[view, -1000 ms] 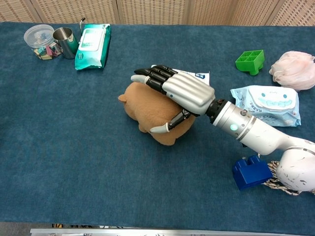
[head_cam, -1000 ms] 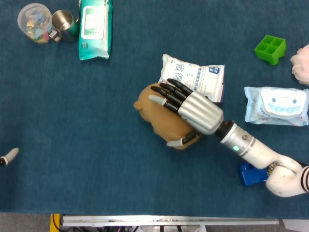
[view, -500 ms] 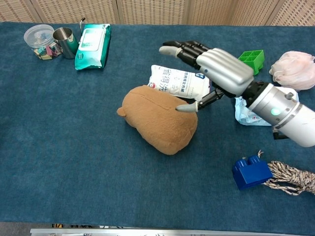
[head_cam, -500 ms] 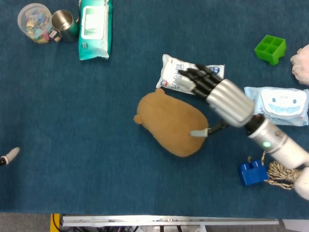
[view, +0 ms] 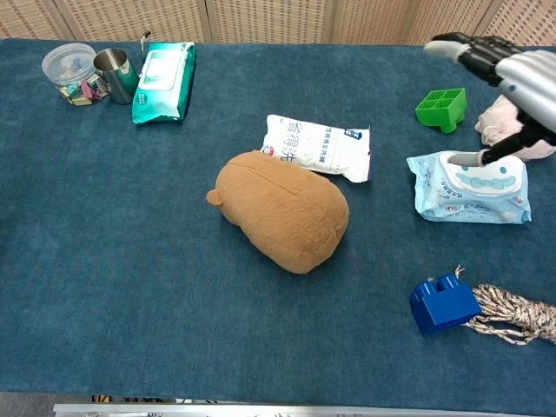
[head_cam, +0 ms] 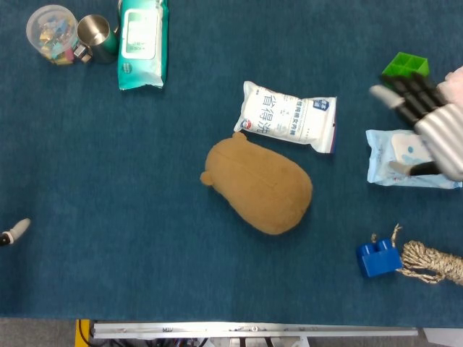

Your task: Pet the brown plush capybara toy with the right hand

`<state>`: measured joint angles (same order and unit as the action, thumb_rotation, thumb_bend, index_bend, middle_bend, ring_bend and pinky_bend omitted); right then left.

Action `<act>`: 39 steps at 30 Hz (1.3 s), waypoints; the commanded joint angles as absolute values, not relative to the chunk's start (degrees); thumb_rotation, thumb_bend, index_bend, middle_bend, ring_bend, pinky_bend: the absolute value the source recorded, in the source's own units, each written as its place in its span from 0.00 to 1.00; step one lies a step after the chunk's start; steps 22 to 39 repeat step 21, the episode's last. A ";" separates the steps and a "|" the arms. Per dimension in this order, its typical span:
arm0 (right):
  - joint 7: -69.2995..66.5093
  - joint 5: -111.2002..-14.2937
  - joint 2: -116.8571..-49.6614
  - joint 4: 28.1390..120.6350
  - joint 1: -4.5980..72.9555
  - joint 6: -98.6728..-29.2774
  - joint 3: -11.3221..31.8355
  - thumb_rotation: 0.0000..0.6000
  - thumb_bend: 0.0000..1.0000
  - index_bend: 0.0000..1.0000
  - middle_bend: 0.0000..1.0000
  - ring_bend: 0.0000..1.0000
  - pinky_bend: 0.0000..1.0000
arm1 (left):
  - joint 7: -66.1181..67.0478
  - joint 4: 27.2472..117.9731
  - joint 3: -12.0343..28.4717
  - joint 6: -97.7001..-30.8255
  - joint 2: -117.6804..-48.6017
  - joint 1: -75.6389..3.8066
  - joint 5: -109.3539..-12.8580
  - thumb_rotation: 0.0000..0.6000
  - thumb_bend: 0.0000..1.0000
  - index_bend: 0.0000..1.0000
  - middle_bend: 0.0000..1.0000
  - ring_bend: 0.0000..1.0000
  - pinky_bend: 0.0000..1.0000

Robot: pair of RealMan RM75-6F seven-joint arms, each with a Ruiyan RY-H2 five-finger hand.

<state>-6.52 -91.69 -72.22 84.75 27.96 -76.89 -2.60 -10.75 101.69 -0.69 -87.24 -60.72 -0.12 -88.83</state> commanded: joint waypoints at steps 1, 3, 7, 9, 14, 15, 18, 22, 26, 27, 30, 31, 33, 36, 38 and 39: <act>-6.12 -89.88 -69.80 85.40 25.85 -77.49 -2.94 1.00 0.00 0.00 0.00 0.00 0.00 | -10.03 101.68 -0.62 -87.07 -60.98 -0.29 -88.78 1.00 0.10 0.06 0.02 0.00 0.00; -6.08 -89.10 -68.61 85.57 24.84 -77.48 -3.12 1.00 0.00 0.00 0.00 0.00 0.00 | -9.68 101.79 -0.61 -86.96 -61.04 -0.36 -88.75 1.00 0.10 0.06 0.02 0.00 0.00; -5.62 -87.02 -66.29 86.06 22.39 -78.04 -3.04 1.00 0.00 0.00 0.00 0.00 0.00 | -8.77 101.93 -0.49 -86.80 -61.15 -0.54 -88.59 1.00 0.10 0.06 0.02 0.00 0.00; -5.81 -86.36 -65.63 86.13 21.18 -78.99 -2.79 1.00 0.00 0.00 0.00 0.00 0.00 | -8.40 102.00 -0.49 -86.65 -61.23 -0.62 -88.52 1.00 0.10 0.06 0.02 0.00 0.00; -6.29 -85.24 -64.25 86.55 17.82 -81.97 -2.41 1.00 0.00 0.00 0.00 0.00 0.00 | -7.48 102.32 -0.33 -86.13 -61.39 -1.06 -88.41 1.00 0.10 0.06 0.02 0.00 0.00; -6.28 -84.43 -63.73 86.67 16.57 -82.73 -2.47 1.00 0.00 0.00 0.00 0.00 0.00 | -7.29 102.46 -0.40 -86.05 -61.40 -1.12 -88.55 1.00 0.10 0.06 0.02 0.00 0.00; -5.81 -83.14 -62.66 87.41 13.93 -84.24 -2.67 1.00 0.00 0.00 0.00 0.00 0.00 | -7.04 102.35 -0.23 -85.74 -61.54 -1.38 -88.29 1.00 0.10 0.06 0.02 0.00 0.00; -5.69 -82.17 -61.91 87.96 11.83 -85.27 -2.68 1.00 0.00 0.00 0.00 0.00 0.00 | -6.80 102.34 -0.04 -85.35 -61.68 -1.68 -87.96 1.00 0.10 0.06 0.02 0.00 0.00; -5.69 -82.17 -61.91 87.96 11.83 -85.27 -2.68 1.00 0.00 0.00 0.00 0.00 0.00 | -6.80 102.34 -0.04 -85.35 -61.68 -1.68 -87.96 1.00 0.10 0.06 0.02 0.00 0.00; -5.69 -82.17 -61.91 87.96 11.83 -85.27 -2.68 1.00 0.00 0.00 0.00 0.00 0.00 | -6.80 102.34 -0.04 -85.35 -61.68 -1.68 -87.96 1.00 0.10 0.06 0.02 0.00 0.00; -5.69 -82.17 -61.91 87.96 11.83 -85.27 -2.68 1.00 0.00 0.00 0.00 0.00 0.00 | -6.80 102.34 -0.04 -85.35 -61.68 -1.68 -87.96 1.00 0.10 0.06 0.02 0.00 0.00; -5.69 -82.17 -61.91 87.96 11.83 -85.27 -2.68 1.00 0.00 0.00 0.00 0.00 0.00 | -6.80 102.34 -0.04 -85.35 -61.68 -1.68 -87.96 1.00 0.10 0.06 0.02 0.00 0.00; -5.69 -82.17 -61.91 87.96 11.83 -85.27 -2.68 1.00 0.00 0.00 0.00 0.00 0.00 | -6.80 102.34 -0.04 -85.35 -61.68 -1.68 -87.96 1.00 0.10 0.06 0.02 0.00 0.00; -5.69 -82.17 -61.91 87.96 11.83 -85.27 -2.68 1.00 0.00 0.00 0.00 0.00 0.00 | -6.80 102.34 -0.04 -85.35 -61.68 -1.68 -87.96 1.00 0.10 0.06 0.02 0.00 0.00; -5.69 -82.17 -61.91 87.96 11.83 -85.27 -2.68 1.00 0.00 0.00 0.00 0.00 0.00 | -6.80 102.34 -0.04 -85.35 -61.68 -1.68 -87.96 1.00 0.10 0.06 0.02 0.00 0.00; -5.69 -82.17 -61.91 87.96 11.83 -85.27 -2.68 1.00 0.00 0.00 0.00 0.00 0.00 | -6.80 102.34 -0.04 -85.35 -61.68 -1.68 -87.96 1.00 0.10 0.06 0.02 0.00 0.00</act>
